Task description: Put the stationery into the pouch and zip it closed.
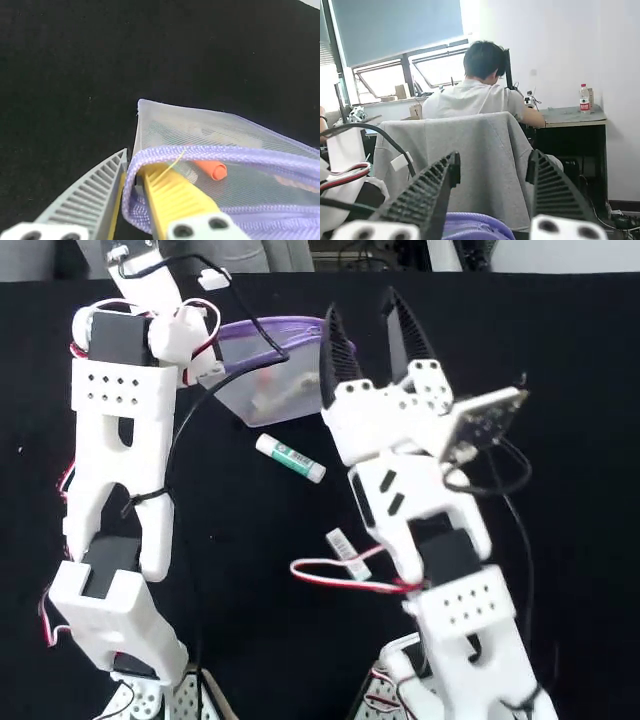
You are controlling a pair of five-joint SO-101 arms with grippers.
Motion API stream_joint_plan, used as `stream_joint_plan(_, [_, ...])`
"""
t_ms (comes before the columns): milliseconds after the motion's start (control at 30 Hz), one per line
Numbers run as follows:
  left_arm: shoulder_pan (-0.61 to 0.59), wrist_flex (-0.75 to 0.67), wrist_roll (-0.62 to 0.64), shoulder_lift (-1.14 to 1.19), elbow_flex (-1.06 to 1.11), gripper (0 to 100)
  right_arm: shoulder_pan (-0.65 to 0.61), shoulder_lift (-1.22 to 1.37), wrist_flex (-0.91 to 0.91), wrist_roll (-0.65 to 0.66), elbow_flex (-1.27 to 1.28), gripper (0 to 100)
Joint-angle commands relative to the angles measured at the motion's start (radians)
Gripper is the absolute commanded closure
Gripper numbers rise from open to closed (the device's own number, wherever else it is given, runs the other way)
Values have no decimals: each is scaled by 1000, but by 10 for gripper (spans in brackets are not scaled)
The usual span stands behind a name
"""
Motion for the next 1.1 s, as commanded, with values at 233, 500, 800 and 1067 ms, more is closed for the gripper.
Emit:
stream_joint_plan(233, [-139, -41, 11, -6, -1, 971, 25, -82, 356, 193, -48, 786])
stream_joint_plan(500, [-232, -68, 11, -6, 1, 971, 21, -84, 466, 304, 119, 786])
stream_joint_plan(800, [-329, -71, 11, -6, 1, 971, 18, -82, 451, 427, 318, 787])
stream_joint_plan(1067, [-335, -78, 11, -6, 1, 971, -86, -22, 456, 476, 318, 787])
